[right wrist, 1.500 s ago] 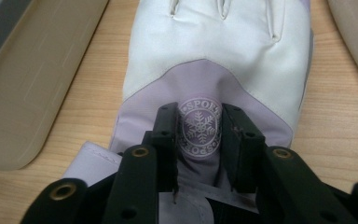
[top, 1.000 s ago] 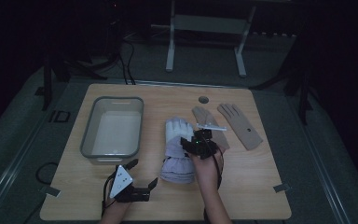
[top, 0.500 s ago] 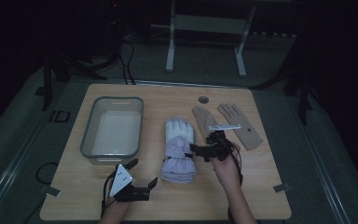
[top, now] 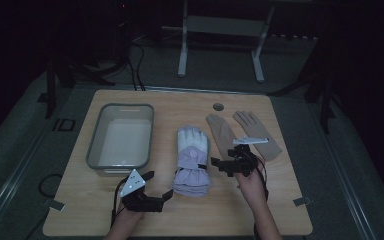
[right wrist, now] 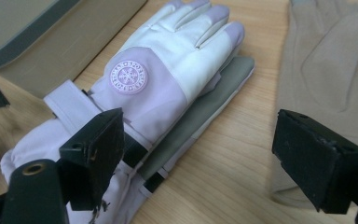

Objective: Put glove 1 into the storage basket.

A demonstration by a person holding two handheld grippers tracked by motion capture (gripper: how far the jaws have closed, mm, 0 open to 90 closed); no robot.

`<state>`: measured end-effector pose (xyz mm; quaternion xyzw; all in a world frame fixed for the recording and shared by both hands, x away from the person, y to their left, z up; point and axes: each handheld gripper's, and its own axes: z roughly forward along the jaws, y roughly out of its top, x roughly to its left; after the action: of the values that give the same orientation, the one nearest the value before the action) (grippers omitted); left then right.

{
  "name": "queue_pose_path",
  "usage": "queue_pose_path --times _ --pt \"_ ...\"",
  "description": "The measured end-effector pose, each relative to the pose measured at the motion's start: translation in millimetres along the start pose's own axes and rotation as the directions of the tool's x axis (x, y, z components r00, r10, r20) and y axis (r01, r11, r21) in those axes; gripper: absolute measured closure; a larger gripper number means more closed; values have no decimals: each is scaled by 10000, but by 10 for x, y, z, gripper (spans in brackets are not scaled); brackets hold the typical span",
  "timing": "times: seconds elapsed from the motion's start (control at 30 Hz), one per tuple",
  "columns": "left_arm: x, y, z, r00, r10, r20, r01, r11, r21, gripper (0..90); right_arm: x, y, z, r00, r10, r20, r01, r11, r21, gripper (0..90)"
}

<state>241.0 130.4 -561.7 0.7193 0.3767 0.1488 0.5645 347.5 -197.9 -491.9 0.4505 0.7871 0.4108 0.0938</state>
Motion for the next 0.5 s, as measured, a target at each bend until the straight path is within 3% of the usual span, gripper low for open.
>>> queue_pose_path --times 0.1,0.2,0.23,0.27,0.37,0.4,0.5 --pt "-56 109 41 9992 400 4 -399 9979 519 23 30 62 81 9994 273 -196 -269 9994 209 121" --pt "-74 255 97 9994 307 170 -319 9969 722 23 99 144 187 9983 569 -100 -569 9983 86 115" --pt "-74 326 126 9993 228 311 -254 9959 869 23 140 204 259 9975 678 -193 -676 9976 133 148" --pt "-80 370 150 9995 231 198 -250 9944 1025 23 140 204 259 9975 678 -193 -676 9976 133 148" --pt "-103 514 218 9994 346 -24 -340 9910 1296 76 161 264 334 9963 851 61 -852 9963 129 283" --pt "-100 548 244 9997 248 -24 -243 9899 1394 79 164 281 381 9959 862 258 -867 9960 193 346" --pt "-81 591 330 9994 -349 77 329 9829 1811 120 150 269 424 9936 1101 251 -1106 9937 174 400"
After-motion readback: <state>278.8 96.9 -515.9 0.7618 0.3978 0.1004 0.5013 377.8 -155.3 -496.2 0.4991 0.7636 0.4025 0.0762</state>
